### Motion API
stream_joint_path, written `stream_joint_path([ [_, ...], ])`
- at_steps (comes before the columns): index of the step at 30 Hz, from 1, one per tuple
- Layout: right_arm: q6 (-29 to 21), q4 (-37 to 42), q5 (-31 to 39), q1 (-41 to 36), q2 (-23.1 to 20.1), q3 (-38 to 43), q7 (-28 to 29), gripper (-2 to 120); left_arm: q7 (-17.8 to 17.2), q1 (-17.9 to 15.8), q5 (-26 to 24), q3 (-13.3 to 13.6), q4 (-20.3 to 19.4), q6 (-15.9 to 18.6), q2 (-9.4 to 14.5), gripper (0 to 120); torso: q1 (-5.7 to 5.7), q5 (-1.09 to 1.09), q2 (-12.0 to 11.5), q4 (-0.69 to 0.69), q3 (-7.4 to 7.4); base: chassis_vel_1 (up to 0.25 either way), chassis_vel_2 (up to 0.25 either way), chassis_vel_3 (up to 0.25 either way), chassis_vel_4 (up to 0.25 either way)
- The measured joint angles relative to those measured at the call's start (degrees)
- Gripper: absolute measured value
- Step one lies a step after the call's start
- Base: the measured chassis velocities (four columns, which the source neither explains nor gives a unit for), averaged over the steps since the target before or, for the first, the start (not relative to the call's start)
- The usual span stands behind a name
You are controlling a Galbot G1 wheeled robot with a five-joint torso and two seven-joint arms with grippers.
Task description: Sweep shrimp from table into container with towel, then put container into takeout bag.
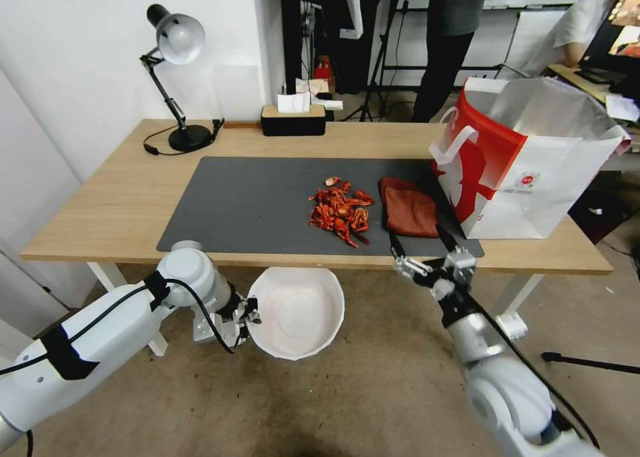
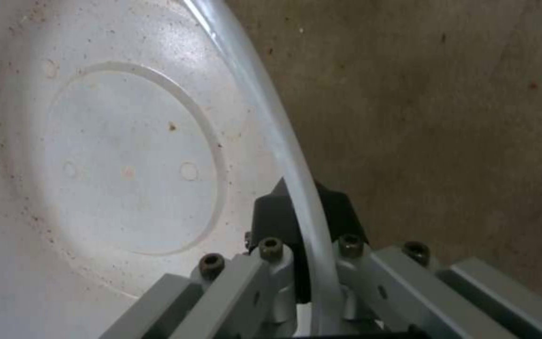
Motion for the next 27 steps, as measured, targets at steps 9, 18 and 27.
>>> stream_joint_path([
  [9,-14.9,-7.5,8.5,17.1,-5.5,-9.3,16.3,100,0.0,-1.3,1.7,1.1,1.6,-1.0,-1.3,0,0.01,0.01,0.0,0.00,0.00,0.000,0.000,0.000,0.000],
  [18,-24.1,-14.3,17.3,29.5,-4.7,-18.2,28.7,100,-0.1,-2.2,3.0,1.1,2.7,-2.5,-1.5,0,0.00,-0.01,0.0,0.00,0.00,0.000,0.000,0.000,0.000],
  [27,-26.0,-17.9,18.9,33.0,-2.1,-21.1,30.6,100,-0.2,-1.9,3.0,1.5,3.8,-2.7,-2.1,0,0.00,0.00,0.0,-0.01,0.00,0.000,0.000,0.000,0.000],
])
